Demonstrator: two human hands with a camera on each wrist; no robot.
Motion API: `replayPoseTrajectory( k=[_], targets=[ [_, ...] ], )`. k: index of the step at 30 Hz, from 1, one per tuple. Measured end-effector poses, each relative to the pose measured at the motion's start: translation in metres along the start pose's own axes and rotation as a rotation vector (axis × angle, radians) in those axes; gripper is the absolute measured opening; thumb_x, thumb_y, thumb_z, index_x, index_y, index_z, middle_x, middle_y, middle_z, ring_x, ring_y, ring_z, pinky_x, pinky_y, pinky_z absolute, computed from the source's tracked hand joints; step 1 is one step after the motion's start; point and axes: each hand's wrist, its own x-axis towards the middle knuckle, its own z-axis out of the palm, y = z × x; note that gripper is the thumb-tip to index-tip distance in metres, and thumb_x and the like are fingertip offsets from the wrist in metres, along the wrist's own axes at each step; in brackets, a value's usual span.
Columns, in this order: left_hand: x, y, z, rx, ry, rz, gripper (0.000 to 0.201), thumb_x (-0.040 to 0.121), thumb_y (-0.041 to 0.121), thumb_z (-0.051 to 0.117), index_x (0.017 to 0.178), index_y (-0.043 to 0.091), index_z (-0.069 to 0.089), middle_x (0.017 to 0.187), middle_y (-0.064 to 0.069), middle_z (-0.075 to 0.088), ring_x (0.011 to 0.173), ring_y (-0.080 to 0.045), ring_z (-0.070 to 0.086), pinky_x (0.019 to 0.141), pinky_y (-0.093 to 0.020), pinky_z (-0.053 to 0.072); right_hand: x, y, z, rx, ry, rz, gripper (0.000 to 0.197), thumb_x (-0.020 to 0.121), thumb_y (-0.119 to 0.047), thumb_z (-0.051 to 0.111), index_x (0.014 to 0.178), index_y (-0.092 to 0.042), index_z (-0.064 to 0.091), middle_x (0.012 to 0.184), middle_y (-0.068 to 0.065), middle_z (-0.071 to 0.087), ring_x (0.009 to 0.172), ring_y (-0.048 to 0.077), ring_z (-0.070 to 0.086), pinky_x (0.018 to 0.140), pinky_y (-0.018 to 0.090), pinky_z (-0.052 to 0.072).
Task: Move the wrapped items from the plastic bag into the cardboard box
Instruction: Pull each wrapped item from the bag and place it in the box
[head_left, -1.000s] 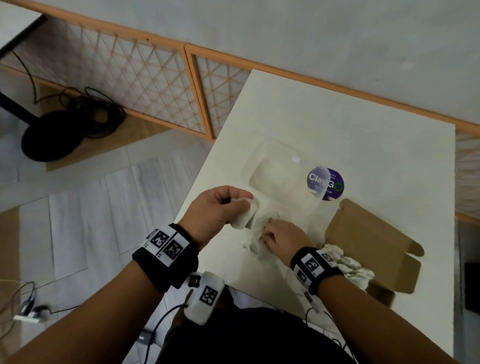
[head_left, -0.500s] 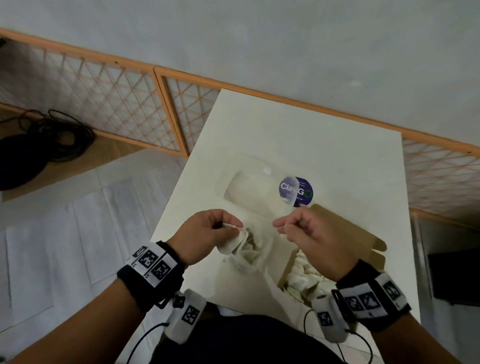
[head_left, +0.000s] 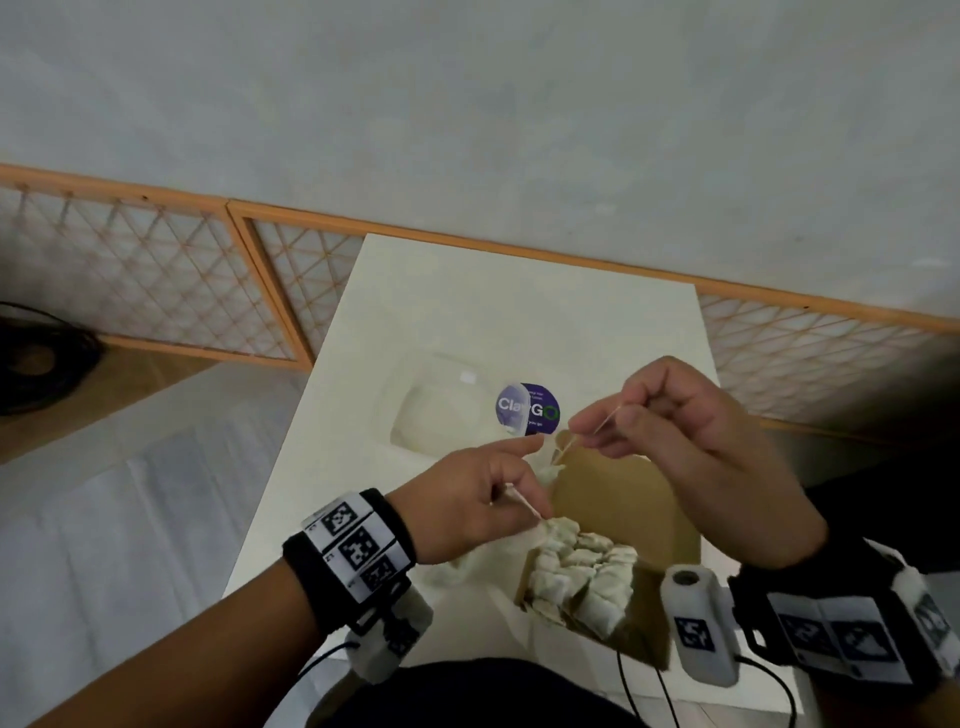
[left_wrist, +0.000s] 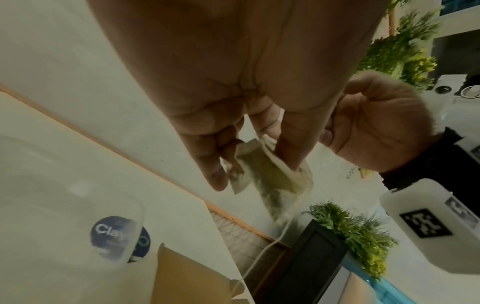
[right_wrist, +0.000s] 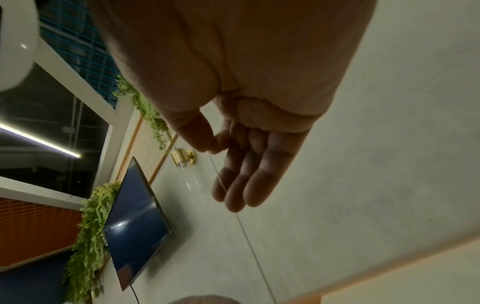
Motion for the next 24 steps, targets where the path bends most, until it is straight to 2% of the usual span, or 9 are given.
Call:
replayPoseTrajectory(
  k=[3, 4, 6, 8, 11, 14, 18, 21, 24],
  targets=[
    [0.005, 0.009, 0.005, -0.109, 0.038, 0.036, 0.016, 0.09, 0.006, 0.075, 0.096, 0.02, 0.079, 0.112, 0.02, 0.067, 0.085, 0.011, 0.061, 0.077, -0.014, 0.042, -0.009, -0.015, -0.01, 0.026, 0.032, -0.061, 0.014, 0.103, 0.002, 0.049, 0.096, -0.007, 0.057, 0.103, 0.012, 0.078, 0.097, 0.029, 0.074, 0.085, 0.042, 0.06],
    [0.005, 0.011, 0.005, -0.13, 0.06, 0.037, 0.013, 0.091, 0.007, 0.074, 0.096, 0.018, 0.079, 0.086, 0.02, 0.064, 0.064, 0.003, 0.053, 0.068, -0.016, 0.04, -0.011, -0.018, -0.012, 0.04, 0.043, -0.08, 0.013, 0.103, 0.0, 0.05, 0.096, -0.008, 0.057, 0.103, 0.013, 0.078, 0.096, 0.03, 0.074, 0.085, 0.042, 0.06],
    [0.004, 0.017, 0.004, -0.141, 0.083, 0.037, 0.012, 0.094, 0.013, 0.073, 0.097, 0.023, 0.078, 0.061, 0.008, 0.051, 0.054, -0.007, 0.038, 0.059, -0.023, 0.036, -0.013, -0.023, -0.017, 0.065, 0.081, -0.106, 0.012, 0.103, -0.003, 0.051, 0.096, -0.01, 0.058, 0.102, 0.013, 0.078, 0.096, 0.032, 0.074, 0.084, 0.043, 0.06],
    [0.001, 0.022, 0.002, -0.165, 0.072, 0.058, 0.012, 0.095, 0.015, 0.072, 0.097, 0.026, 0.077, 0.064, -0.007, 0.057, 0.056, -0.009, 0.041, 0.06, -0.025, 0.037, -0.012, -0.022, -0.023, 0.069, 0.137, -0.117, 0.013, 0.104, -0.003, 0.052, 0.096, -0.01, 0.059, 0.099, 0.012, 0.079, 0.095, 0.032, 0.075, 0.083, 0.044, 0.06],
    [-0.006, 0.031, 0.002, -0.175, 0.048, 0.095, 0.009, 0.096, 0.012, 0.071, 0.1, 0.018, 0.075, 0.069, 0.02, 0.063, 0.059, 0.003, 0.048, 0.066, -0.013, 0.04, -0.005, -0.013, -0.035, 0.014, 0.247, -0.095, 0.01, 0.104, -0.004, 0.052, 0.098, -0.005, 0.059, 0.095, 0.01, 0.079, 0.091, 0.03, 0.075, 0.082, 0.046, 0.059],
    [-0.009, 0.037, 0.002, -0.153, 0.045, 0.149, 0.009, 0.097, 0.012, 0.07, 0.103, 0.017, 0.074, 0.088, 0.021, 0.07, 0.072, 0.005, 0.058, 0.076, -0.013, 0.044, 0.005, 0.007, -0.045, -0.045, 0.343, -0.031, 0.009, 0.104, -0.007, 0.054, 0.098, -0.005, 0.061, 0.092, 0.007, 0.078, 0.086, 0.029, 0.074, 0.079, 0.044, 0.06],
    [-0.009, 0.043, 0.003, -0.135, 0.078, 0.18, 0.008, 0.097, 0.007, 0.068, 0.103, 0.012, 0.072, 0.086, 0.027, 0.068, 0.073, 0.007, 0.058, 0.075, -0.008, 0.041, 0.007, 0.046, -0.046, -0.333, 0.305, 0.089, 0.011, 0.098, -0.022, 0.061, 0.089, -0.027, 0.061, 0.084, -0.004, 0.076, 0.078, 0.023, 0.071, 0.076, 0.05, 0.06],
    [-0.007, 0.044, 0.003, -0.1, 0.102, 0.172, 0.007, 0.097, 0.007, 0.069, 0.102, 0.011, 0.072, 0.079, 0.03, 0.065, 0.068, 0.008, 0.056, 0.072, -0.007, 0.039, 0.003, 0.065, -0.041, -0.511, 0.184, 0.187, 0.009, 0.096, -0.029, 0.065, 0.092, -0.036, 0.06, 0.09, -0.015, 0.071, 0.079, 0.004, 0.067, 0.07, 0.031, 0.056],
    [-0.004, 0.042, 0.002, -0.048, 0.099, 0.136, 0.007, 0.098, 0.009, 0.068, 0.102, 0.014, 0.072, 0.071, 0.032, 0.062, 0.063, 0.006, 0.052, 0.067, -0.007, 0.037, -0.006, 0.062, -0.027, -0.502, 0.114, 0.184, 0.021, 0.098, -0.027, 0.063, 0.116, -0.038, 0.062, 0.118, -0.023, 0.062, 0.097, -0.008, 0.062, 0.076, 0.017, 0.053]
  ],
)
